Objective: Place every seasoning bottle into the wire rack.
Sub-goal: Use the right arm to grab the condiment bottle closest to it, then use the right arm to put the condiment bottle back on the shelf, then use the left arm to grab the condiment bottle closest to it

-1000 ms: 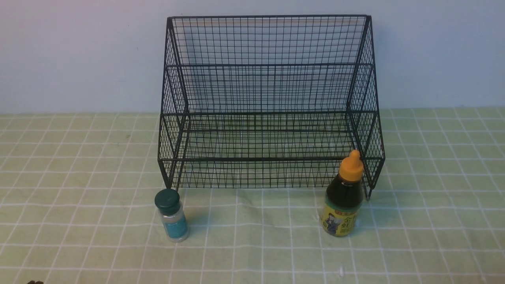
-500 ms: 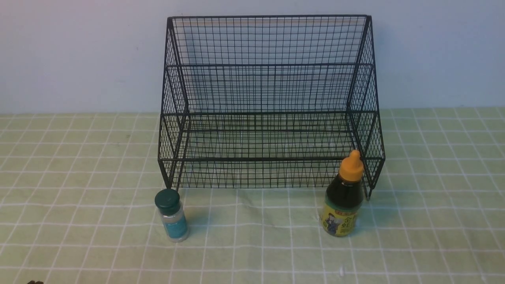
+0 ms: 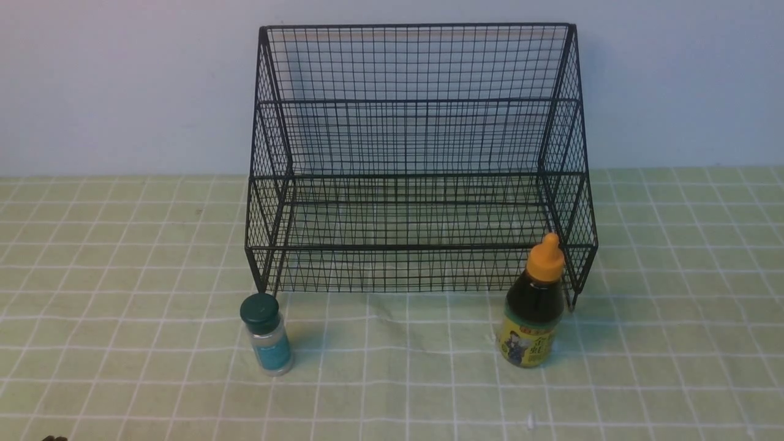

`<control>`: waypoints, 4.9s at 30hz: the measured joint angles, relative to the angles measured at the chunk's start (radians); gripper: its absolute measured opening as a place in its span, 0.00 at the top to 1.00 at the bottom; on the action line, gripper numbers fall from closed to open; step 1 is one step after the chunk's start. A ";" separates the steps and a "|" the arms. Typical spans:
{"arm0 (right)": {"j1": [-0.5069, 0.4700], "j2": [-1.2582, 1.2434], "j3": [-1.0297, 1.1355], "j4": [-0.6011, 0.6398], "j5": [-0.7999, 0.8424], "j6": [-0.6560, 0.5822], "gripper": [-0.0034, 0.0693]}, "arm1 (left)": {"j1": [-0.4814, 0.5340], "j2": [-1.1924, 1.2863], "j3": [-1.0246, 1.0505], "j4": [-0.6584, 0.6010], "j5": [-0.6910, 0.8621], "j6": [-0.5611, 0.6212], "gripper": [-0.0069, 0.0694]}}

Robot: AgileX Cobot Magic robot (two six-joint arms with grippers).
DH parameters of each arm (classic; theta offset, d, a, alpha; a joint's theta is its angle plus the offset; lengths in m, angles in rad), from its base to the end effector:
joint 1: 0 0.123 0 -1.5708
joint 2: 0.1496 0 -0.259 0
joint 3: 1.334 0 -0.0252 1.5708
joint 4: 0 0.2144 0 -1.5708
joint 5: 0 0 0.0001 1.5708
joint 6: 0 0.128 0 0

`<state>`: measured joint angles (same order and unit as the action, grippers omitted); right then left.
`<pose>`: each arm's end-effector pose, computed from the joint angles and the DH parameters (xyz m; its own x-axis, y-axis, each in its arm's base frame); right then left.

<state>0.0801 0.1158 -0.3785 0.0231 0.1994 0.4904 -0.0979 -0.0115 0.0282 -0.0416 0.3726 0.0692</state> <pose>0.0691 0.0061 0.3072 0.0888 0.4995 -0.8617 -0.1470 0.8622 0.4847 0.0772 -0.0095 0.1608 -0.2923 0.0593 -0.9545 0.1211 0.9923 0.0246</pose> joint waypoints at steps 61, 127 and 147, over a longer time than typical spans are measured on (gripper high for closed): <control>0.429 1.326 -0.871 -0.037 0.718 -0.408 0.55 | 0.000 0.000 0.000 0.000 0.000 0.000 0.92; 0.429 0.761 -1.056 -0.239 0.888 -0.205 0.95 | 0.000 0.000 0.000 0.000 0.000 0.000 0.92; 0.429 -0.119 -0.169 -0.363 0.238 -0.103 0.97 | 0.001 0.000 0.000 -0.002 0.001 0.000 0.92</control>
<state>0.5093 -0.0037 -0.5476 -0.3403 0.4374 0.3874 -0.0973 -0.0116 0.0282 -0.0432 0.3734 0.0692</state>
